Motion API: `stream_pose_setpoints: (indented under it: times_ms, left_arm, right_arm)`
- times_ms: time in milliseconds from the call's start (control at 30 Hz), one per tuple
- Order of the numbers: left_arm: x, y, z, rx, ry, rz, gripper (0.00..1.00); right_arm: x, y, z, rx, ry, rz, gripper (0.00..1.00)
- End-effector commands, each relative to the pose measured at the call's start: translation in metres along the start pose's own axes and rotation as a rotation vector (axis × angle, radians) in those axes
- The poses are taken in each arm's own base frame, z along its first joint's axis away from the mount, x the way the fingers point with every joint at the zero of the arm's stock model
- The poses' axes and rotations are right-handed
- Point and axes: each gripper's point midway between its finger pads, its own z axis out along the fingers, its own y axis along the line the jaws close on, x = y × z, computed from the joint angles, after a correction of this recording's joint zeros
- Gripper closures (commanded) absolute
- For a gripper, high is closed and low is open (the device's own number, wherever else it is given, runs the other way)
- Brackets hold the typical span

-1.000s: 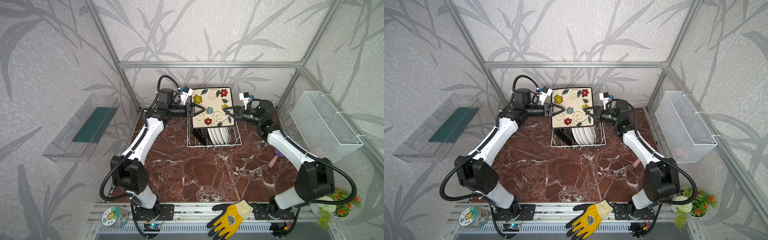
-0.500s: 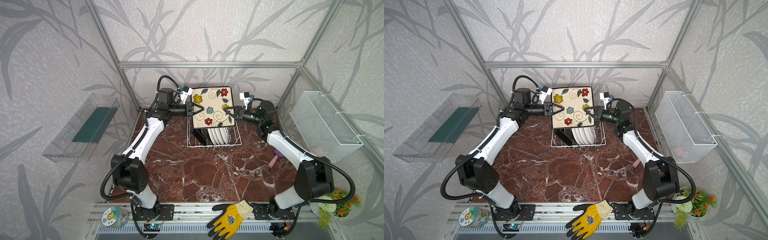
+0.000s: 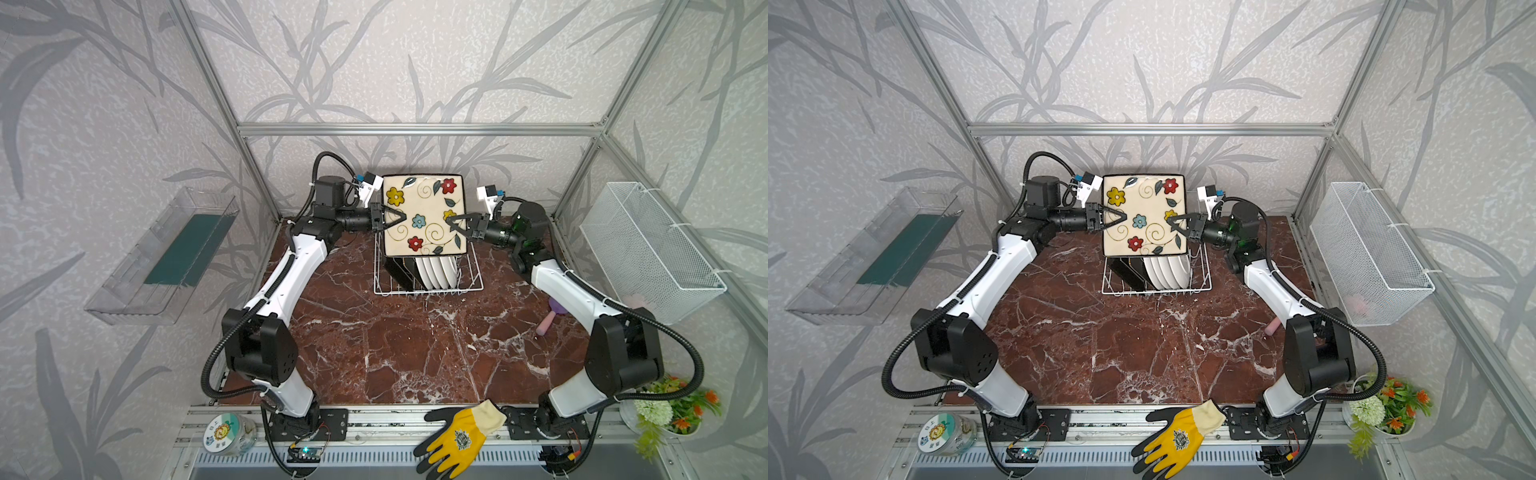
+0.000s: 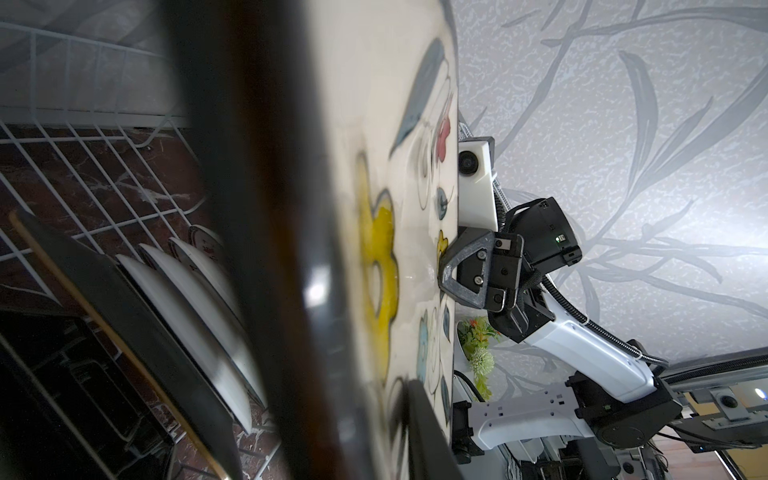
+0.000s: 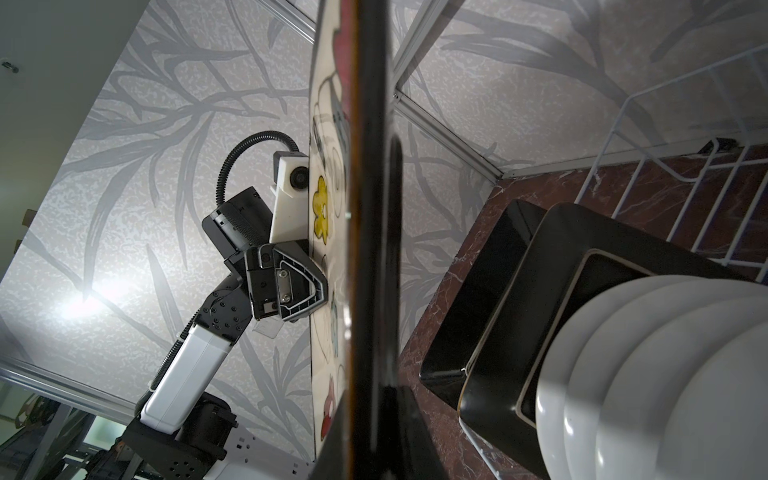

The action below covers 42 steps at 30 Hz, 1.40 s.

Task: Unload the plates from the dish rack
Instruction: 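Close the left gripper on the floral plate edge nearest it, then open and withdraw the right gripper while the left gripper pulls the floral plate away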

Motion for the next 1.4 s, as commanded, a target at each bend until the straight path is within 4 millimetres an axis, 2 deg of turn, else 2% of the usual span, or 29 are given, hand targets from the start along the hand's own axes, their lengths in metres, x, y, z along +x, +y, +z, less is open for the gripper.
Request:
stream_pose_setpoints:
  times_ms: [0,367,533,700,833,1067,1100,1167,1367]
  left_arm:
    - [-0.007,-0.006,0.001,-0.024,-0.028,0.06,1.0]
    - [-0.021,-0.004,-0.003,-0.04,-0.101,-0.015,1.0]
    - [-0.024,-0.005,-0.003,-0.042,-0.114,-0.025,1.0]
    - [-0.029,-0.007,-0.007,-0.047,-0.133,-0.024,1.0]
    - [-0.033,-0.016,-0.013,-0.05,-0.154,-0.012,1.0]
    - [-0.038,-0.028,-0.026,-0.071,-0.183,0.013,1.0]
    - [-0.039,-0.029,-0.027,-0.072,-0.186,0.016,1.0]
    - [-0.04,-0.034,-0.03,-0.067,-0.188,0.024,1.0]
    - [-0.049,-0.044,-0.044,-0.09,-0.196,0.061,1.0]
  right_arm:
    - [-0.016,0.04,-0.001,-0.086,-0.049,-0.126,0.9]
    - [-0.018,0.038,-0.002,-0.064,-0.06,-0.113,0.76]
    - [-0.018,0.038,-0.002,-0.059,-0.064,-0.11,0.74]
    - [-0.018,0.038,-0.002,-0.052,-0.064,-0.107,0.65]
    - [-0.021,0.034,-0.006,-0.018,-0.093,-0.101,0.53]
    - [-0.021,0.04,-0.012,0.019,-0.105,-0.13,0.34]
    - [-0.019,0.04,-0.014,0.026,-0.107,-0.132,0.25]
    - [-0.017,0.041,-0.017,0.041,-0.106,-0.139,0.01]
    - [-0.006,0.043,-0.028,0.125,-0.079,-0.195,0.01]
